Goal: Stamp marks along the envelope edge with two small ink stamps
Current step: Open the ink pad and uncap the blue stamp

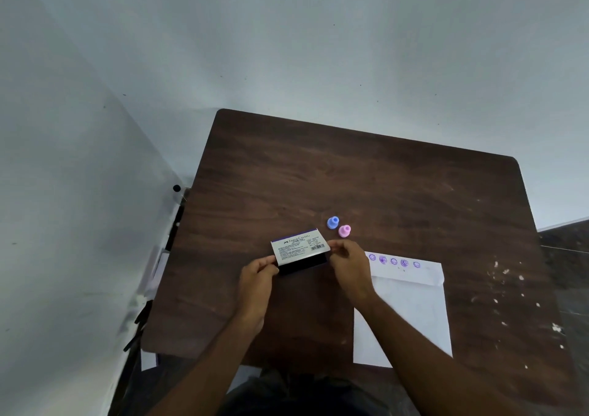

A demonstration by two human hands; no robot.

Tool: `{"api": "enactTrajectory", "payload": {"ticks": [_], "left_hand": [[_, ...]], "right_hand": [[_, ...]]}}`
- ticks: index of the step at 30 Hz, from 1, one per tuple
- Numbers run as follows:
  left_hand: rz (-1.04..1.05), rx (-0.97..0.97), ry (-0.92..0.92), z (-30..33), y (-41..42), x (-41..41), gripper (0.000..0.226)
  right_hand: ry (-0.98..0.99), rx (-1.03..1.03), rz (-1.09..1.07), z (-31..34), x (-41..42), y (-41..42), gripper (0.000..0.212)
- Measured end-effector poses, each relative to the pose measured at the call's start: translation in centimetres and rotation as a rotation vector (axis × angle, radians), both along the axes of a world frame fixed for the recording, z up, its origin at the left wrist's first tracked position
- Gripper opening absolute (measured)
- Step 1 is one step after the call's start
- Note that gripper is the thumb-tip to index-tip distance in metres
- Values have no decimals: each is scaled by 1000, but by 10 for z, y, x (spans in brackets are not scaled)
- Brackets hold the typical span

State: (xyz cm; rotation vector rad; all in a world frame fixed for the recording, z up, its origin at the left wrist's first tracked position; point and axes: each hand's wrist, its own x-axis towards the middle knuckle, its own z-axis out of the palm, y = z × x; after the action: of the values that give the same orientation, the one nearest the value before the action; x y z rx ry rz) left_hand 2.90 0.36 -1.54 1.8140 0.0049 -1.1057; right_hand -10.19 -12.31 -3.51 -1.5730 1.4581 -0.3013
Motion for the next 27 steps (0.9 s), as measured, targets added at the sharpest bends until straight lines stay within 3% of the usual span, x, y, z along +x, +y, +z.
{"api": "enactTrajectory", "payload": {"ticks": [3, 9, 16, 21, 27], "left_hand": [[-41, 10, -65, -4, -1, 9, 25], [-87, -1, -166, 2, -12, 22, 33], [-68, -52, -5, -2, -33, 48, 46], [-51, -29, -2, -8, -37, 49, 47], [-79, -18, -63, -17, -37, 42, 46]], "right_hand": [[-104, 70, -24, 8, 8, -6, 32], [-129, 31, 26, 19, 35, -23, 31], [45, 105, 176, 15, 66, -48, 36], [161, 145, 248, 14, 82, -53, 37], [276, 24, 330, 13, 84, -54, 40]]}}
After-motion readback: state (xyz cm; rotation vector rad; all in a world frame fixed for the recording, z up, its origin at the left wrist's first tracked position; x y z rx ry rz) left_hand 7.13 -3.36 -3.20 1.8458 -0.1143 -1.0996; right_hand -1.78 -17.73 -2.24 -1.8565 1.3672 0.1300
